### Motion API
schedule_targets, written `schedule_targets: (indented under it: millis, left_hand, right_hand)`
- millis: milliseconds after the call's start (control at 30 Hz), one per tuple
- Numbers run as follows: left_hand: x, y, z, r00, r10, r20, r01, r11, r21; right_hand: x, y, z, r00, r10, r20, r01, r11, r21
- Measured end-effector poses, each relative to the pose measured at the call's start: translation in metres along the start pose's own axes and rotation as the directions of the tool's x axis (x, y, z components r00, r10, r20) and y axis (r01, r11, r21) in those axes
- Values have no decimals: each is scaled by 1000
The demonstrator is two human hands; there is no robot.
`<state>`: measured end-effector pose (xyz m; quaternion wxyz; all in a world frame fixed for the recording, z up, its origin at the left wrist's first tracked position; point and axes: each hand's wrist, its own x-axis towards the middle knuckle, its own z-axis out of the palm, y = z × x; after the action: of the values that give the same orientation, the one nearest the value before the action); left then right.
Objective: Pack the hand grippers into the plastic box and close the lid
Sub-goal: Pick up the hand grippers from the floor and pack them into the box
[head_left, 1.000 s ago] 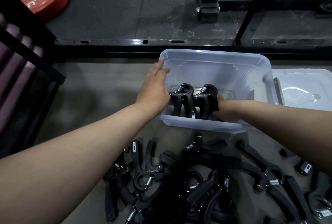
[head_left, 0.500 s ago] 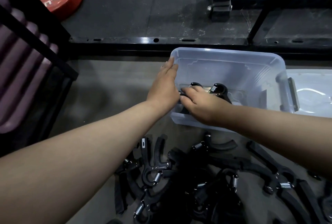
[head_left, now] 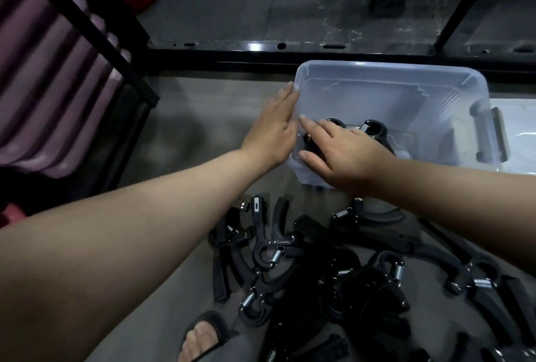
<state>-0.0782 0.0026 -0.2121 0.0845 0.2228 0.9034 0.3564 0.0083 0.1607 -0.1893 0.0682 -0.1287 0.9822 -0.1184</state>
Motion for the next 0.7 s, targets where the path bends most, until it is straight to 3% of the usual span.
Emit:
schedule_targets:
  millis: [133,267,333,433,500,633,700]
  left_hand:
    - [-31,-26,-4,999,-27,-19,28,998,63]
    - [-63,-59,-8,977,-215,-14,215,970,114]
    - [-75,-71,-12,912,-398,100,360,893,270]
    - [-91,-84,-13,758,-615,215,476,749,461]
    - [-99,-92,-13,726,-659,197,494,699,516]
    - [-116,-102,-8,755,-639,148,434,656,617]
    - [-118,-101,-5,725,-678,125,496,639,588]
  right_hand:
    - [7,-21,-1,999,-40,-13,40,999,-20]
    - [24,-35,6,999,-44,-13,44,998,41]
    - [26,-34,10,999,-50,-20,51,997,57]
    - [26,-32,14,998,-61,-31,62,997,51]
    - [27,-32,14,998,-59,-33,61,996,58]
    - [27,-32,15,996,-68,-49,70,996,52]
    - [28,-32,15,997,-68,-43,70,996,52]
